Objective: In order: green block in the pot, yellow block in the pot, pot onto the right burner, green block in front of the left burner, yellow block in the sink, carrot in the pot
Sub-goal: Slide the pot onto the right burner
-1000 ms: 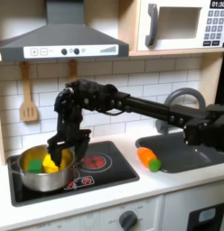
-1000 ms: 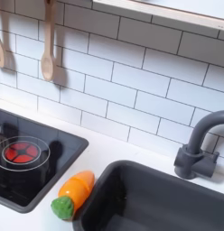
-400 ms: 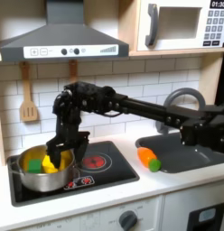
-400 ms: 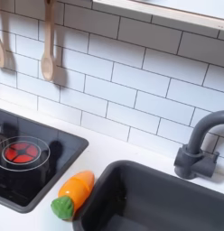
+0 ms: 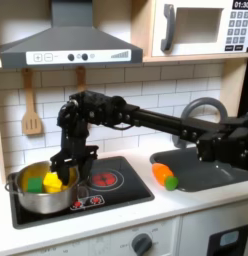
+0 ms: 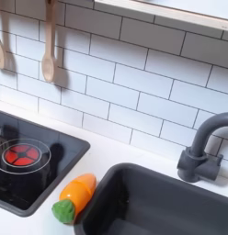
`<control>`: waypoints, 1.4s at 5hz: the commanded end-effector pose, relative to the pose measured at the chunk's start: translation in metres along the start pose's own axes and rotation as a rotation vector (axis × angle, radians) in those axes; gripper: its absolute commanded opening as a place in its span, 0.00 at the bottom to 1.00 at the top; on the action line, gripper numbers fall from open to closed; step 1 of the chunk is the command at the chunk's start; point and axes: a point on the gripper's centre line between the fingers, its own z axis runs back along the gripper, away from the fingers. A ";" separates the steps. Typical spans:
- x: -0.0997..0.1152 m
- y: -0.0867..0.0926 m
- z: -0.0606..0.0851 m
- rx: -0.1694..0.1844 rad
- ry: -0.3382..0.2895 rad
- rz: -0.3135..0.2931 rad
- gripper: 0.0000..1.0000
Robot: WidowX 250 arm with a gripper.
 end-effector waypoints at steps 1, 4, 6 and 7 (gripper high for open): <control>-0.001 -0.006 0.001 -0.026 -0.010 0.004 0.00; 0.003 -0.017 0.000 -0.070 -0.016 -0.015 0.00; -0.001 -0.026 0.000 -0.094 -0.006 -0.022 0.00; -0.003 -0.031 -0.001 -0.098 -0.001 -0.033 0.00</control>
